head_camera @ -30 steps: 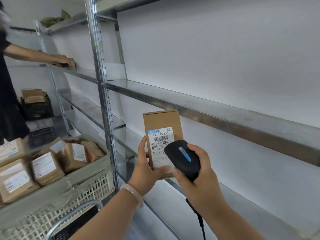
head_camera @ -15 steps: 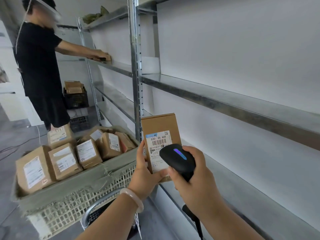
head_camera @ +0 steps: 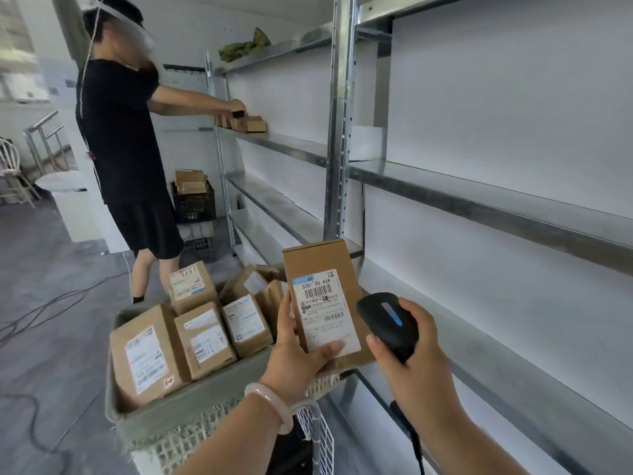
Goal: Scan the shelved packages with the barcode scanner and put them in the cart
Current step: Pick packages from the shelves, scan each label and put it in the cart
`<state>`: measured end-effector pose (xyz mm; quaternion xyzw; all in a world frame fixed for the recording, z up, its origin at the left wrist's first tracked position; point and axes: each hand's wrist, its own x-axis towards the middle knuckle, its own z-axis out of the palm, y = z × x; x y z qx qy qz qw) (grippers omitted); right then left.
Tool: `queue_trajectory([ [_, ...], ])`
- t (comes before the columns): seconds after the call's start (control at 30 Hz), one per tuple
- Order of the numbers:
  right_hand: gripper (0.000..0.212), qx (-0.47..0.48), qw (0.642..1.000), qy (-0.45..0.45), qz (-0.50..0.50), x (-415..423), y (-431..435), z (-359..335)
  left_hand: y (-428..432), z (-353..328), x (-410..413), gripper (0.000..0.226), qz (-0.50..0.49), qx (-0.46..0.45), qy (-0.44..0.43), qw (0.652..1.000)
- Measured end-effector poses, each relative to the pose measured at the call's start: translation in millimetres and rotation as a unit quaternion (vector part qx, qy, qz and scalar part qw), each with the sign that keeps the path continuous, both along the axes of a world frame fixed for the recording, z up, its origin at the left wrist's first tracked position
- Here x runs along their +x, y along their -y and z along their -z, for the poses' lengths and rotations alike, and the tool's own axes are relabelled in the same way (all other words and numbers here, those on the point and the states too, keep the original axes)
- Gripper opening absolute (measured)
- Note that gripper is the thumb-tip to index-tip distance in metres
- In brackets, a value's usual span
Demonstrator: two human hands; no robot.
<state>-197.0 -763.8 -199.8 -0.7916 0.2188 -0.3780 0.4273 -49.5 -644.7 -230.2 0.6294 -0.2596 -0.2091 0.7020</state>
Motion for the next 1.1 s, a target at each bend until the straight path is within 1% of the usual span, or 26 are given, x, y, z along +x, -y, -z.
queue_trajectory([
  [0.13, 0.056, 0.047, 0.999, -0.021, -0.014, 39, -7, 17, -10, 7, 28, 0.102, -0.024, -0.008, -0.01, 1.0],
  [0.23, 0.057, 0.061, 0.998, -0.027, -0.016, 65, -5, 24, -11, 16, 47, 0.104, -0.015, 0.023, -0.024, 0.999],
  [0.37, 0.057, 0.092, 0.994, -0.055, -0.012, 100, 10, 38, 0, 27, 78, 0.104, -0.003, 0.068, -0.069, 0.995],
  [0.4, 0.058, 0.097, 0.994, -0.058, -0.012, 109, 16, 40, 5, 28, 85, 0.111, 0.001, 0.075, -0.081, 0.994],
  [0.47, 0.059, 0.099, 0.994, -0.053, -0.016, 128, 31, 45, 17, 31, 103, 0.114, 0.015, 0.09, -0.081, 0.992],
  [0.53, 0.058, 0.101, 0.993, -0.052, -0.022, 147, 50, 48, 34, 34, 122, 0.11, 0.015, 0.094, -0.081, 0.992],
  [0.63, 0.057, 0.126, 0.989, -0.063, -0.031, 182, 85, 52, 67, 35, 151, 0.103, -0.013, 0.118, -0.074, 0.99],
  [0.7, 0.061, 0.137, 0.987, -0.072, -0.034, 207, 110, 55, 89, 35, 172, 0.094, -0.048, 0.116, -0.094, 0.988],
  [0.77, 0.063, 0.144, 0.984, -0.09, -0.046, 232, 134, 58, 111, 34, 192, 0.094, -0.085, 0.115, -0.121, 0.982],
  [0.9, 0.061, 0.146, 0.98, -0.11, -0.079, 281, 171, 58, 144, 33, 236, 0.084, -0.127, 0.139, -0.137, 0.973],
  [1.0, 0.056, 0.14, 0.979, -0.11, -0.102, 317, 189, 63, 160, 33, 265, 0.092, -0.137, 0.192, -0.142, 0.961],
  [1.1, 0.057, 0.146, 0.977, -0.115, -0.109, 345, 200, 71, 167, 34, 292, 0.096, -0.121, 0.267, -0.1, 0.951],
])
